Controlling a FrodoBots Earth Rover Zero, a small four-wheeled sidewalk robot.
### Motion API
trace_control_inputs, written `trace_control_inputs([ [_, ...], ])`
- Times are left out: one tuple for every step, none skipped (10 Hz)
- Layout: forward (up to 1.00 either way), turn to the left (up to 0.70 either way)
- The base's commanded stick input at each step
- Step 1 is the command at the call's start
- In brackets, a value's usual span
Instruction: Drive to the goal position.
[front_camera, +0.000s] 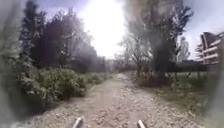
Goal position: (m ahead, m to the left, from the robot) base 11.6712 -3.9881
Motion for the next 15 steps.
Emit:
trace_control_inputs([
  [0.70, -0.35],
  [0.70, -0.35],
  [0.70, -0.30],
  [0.70, -0.11],
  [0.70, 0.00],
  [0.70, 0.00],
  [0.70, 0.00],
  [0.70, 0.00],
  [0.70, 0.00],
  [0.70, 0.00],
  [0.70, 0.00],
  [0.70, 0.00],
  [0.70, 0.00],
  [0.70, 0.00],
  [0.70, 0.00],
])
